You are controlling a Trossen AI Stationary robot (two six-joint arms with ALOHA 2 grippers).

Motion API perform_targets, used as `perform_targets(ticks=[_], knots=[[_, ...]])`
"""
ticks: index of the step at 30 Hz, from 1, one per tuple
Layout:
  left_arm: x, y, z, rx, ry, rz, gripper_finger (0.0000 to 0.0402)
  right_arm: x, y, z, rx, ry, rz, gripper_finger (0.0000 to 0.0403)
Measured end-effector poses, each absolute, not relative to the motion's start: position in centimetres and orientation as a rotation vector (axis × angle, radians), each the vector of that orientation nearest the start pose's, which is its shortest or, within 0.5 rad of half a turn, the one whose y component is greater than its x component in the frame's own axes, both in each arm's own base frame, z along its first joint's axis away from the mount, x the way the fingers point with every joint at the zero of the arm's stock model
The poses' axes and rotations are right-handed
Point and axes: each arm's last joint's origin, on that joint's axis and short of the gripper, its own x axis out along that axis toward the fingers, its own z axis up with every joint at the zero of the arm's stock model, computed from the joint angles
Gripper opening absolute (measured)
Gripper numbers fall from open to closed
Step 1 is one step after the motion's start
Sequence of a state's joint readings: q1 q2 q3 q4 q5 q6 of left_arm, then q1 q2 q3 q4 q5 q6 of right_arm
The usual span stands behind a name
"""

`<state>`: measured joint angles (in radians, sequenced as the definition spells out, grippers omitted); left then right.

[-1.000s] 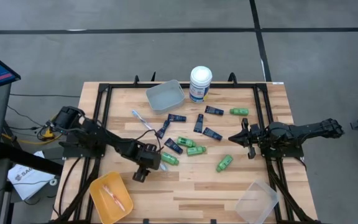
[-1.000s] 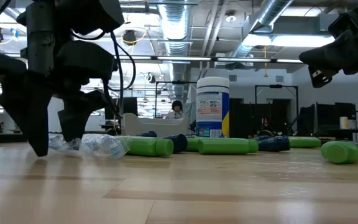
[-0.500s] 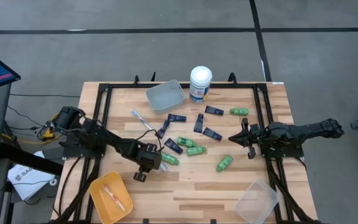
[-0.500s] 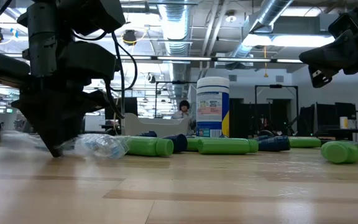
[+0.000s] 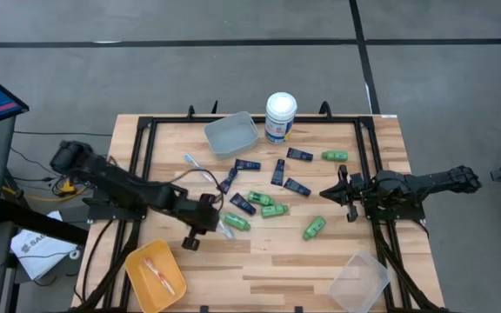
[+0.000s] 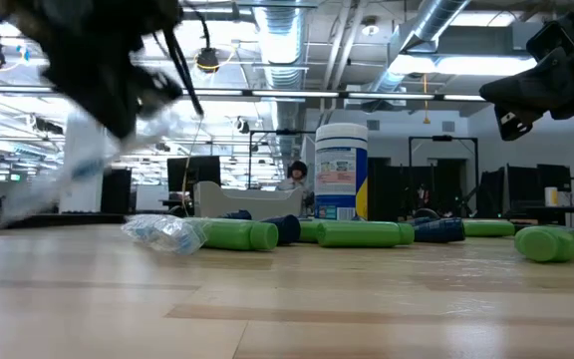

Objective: Pick & Place Travel size toiletries
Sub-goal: Put the blue toothbrush into the yellow bin

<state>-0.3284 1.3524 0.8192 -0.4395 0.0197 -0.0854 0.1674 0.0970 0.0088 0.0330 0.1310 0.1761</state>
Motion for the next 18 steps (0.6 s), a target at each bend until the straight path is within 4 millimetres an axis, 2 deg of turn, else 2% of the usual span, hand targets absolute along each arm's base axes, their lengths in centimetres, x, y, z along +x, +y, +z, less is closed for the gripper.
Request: perform_targets(ticks=[5, 10, 14, 18], knots=[[21.8, -8.6, 25.2, -0.128, 0.832, -0.371, 0.0000, 10.2, 1.3, 16.2, 0.168, 0.058, 0.032, 0.0006], [18.6, -9.9, 28.3, -0.280, 0.760, -0.555, 0.0000, 10.2, 1.3, 16.2, 0.167, 0.057, 0.031, 0.0006], [16.6, -11.5, 29.0, -0.343, 0.786, -0.643, 0.0001, 10.2, 1.3, 16.2, 0.168, 0.058, 0.032, 0.0006], [15.2, -13.7, 27.8, -0.321, 0.939, -0.693, 0.0001, 10.2, 1.3, 16.2, 0.168, 0.058, 0.032, 0.0006]])
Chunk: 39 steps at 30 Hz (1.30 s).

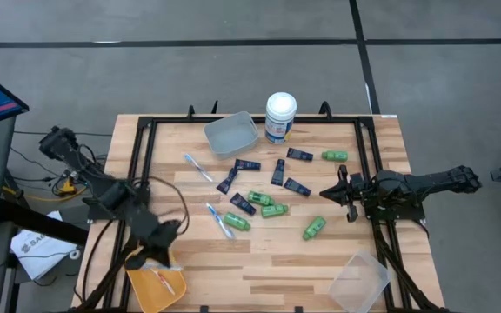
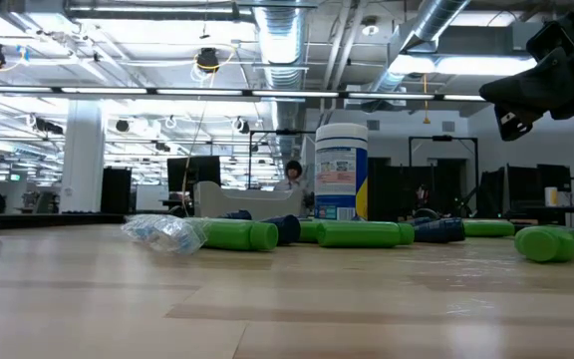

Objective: Pick & Place Travel size toiletries
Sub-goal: Put the blue toothbrush into the yellow bin

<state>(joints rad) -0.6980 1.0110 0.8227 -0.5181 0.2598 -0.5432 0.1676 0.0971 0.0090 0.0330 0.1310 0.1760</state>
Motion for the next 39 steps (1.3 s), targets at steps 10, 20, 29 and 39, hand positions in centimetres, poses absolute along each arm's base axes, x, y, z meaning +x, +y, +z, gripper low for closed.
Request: perform_targets(ticks=[10, 20, 29, 39], knots=[[14.8, -18.1, 23.2, -0.097, 1.181, -0.753, 0.0001, 10.2, 1.3, 16.2, 0.168, 0.058, 0.032, 0.0006], [15.4, -19.3, 20.8, -0.010, 1.263, -0.764, 0.0009, 10.2, 1.3, 16.2, 0.167, 0.059, 0.032, 0.0006], [15.4, -19.3, 21.0, 0.068, 1.212, -0.834, 0.0101, 10.2, 1.3, 16.2, 0.167, 0.059, 0.032, 0.0006], [17.0, -16.7, 23.8, 0.147, 0.981, -0.674, 0.0232, 10.2, 1.3, 16.2, 0.167, 0.059, 0.032, 0.0006]])
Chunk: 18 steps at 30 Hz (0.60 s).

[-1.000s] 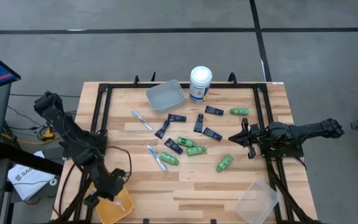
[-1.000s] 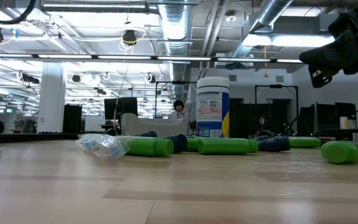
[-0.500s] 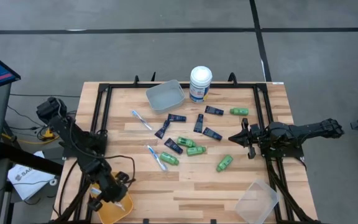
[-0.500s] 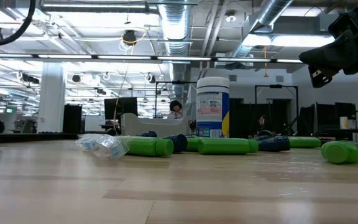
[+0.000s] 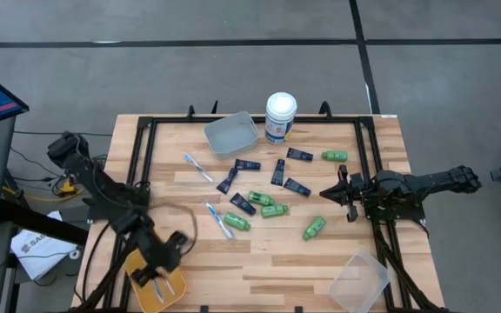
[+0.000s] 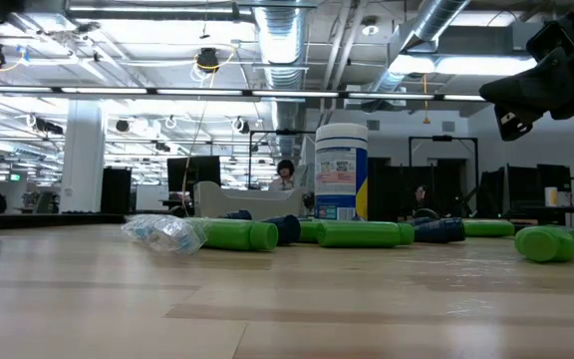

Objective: Pick & Place Travel size toiletries
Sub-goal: Put the blue toothbrush into the yellow bin

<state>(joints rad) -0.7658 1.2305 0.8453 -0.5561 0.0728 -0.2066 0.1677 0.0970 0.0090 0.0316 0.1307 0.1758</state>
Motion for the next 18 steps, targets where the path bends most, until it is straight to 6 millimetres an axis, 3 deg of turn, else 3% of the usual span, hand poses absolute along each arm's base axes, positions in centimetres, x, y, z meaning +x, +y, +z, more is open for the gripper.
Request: perform_targets(ticks=[3, 7, 12, 18], knots=[[18.4, -14.4, 25.2, 0.260, 0.840, -0.511, 0.0248, 10.2, 1.3, 16.2, 0.168, 0.059, 0.032, 0.0006], [20.6, -10.8, 25.7, 0.334, 0.785, -0.394, 0.0252, 10.2, 1.3, 16.2, 0.167, 0.059, 0.032, 0.0006], [23.7, -7.0, 24.4, 0.354, 0.816, -0.401, 0.0244, 10.2, 1.3, 16.2, 0.167, 0.059, 0.032, 0.0006], [26.5, -4.1, 21.1, 0.336, 0.897, -0.500, 0.0239, 10.2, 1.3, 16.2, 0.168, 0.058, 0.031, 0.0006]])
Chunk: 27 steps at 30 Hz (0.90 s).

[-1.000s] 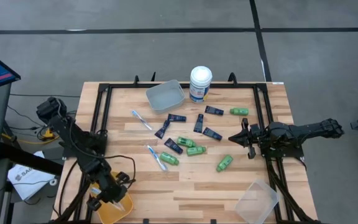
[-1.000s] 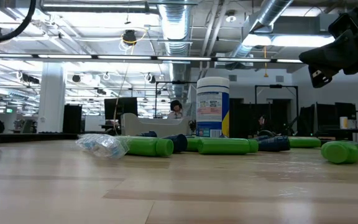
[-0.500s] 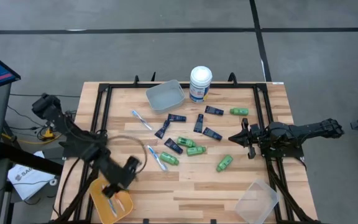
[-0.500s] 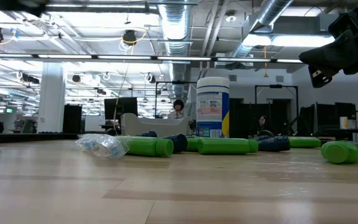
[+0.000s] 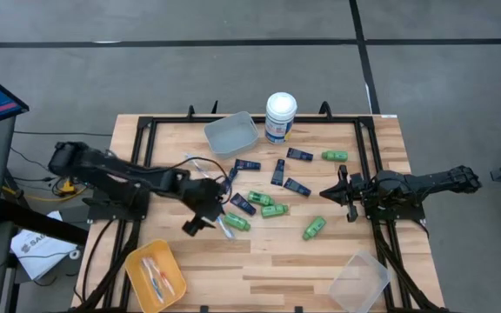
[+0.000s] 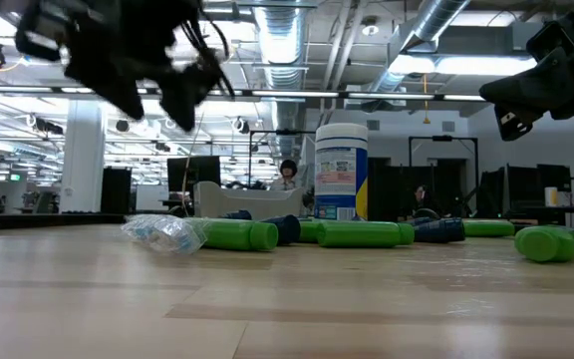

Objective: Pick & Place Travel size toiletries
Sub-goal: Put the blue toothbrush into the yellow bin

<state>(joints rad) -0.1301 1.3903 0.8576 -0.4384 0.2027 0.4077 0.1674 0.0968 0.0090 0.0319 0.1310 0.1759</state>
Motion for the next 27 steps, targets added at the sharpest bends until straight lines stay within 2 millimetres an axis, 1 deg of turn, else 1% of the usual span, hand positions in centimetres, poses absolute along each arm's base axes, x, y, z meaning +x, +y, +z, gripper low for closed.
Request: perform_targets(ticks=[4, 7, 11, 14, 16, 22, 27], knots=[[27.7, -3.2, 18.7, 0.371, 0.960, -0.541, 0.0239, 10.2, 1.3, 16.2, 0.168, 0.058, 0.032, 0.0006], [28.3, -2.8, 16.9, 0.356, 1.030, -0.542, 0.0235, 10.2, 1.3, 16.2, 0.168, 0.057, 0.031, 0.0006], [28.7, -2.8, 15.0, 0.380, 1.078, -0.575, 0.0229, 10.2, 1.3, 16.2, 0.168, 0.057, 0.031, 0.0006], [29.1, -2.9, 14.3, 0.386, 1.082, -0.592, 0.0224, 10.2, 1.3, 16.2, 0.168, 0.057, 0.031, 0.0006], [28.8, -2.9, 13.3, 0.377, 1.143, -0.599, 0.0221, 10.2, 1.3, 16.2, 0.168, 0.056, 0.031, 0.0006], [29.2, -2.9, 12.7, 0.369, 1.148, -0.598, 0.0205, 10.2, 1.3, 16.2, 0.168, 0.057, 0.031, 0.0006], [29.3, -2.9, 12.7, 0.375, 1.146, -0.591, 0.0171, 10.2, 1.3, 16.2, 0.168, 0.056, 0.032, 0.0006]])
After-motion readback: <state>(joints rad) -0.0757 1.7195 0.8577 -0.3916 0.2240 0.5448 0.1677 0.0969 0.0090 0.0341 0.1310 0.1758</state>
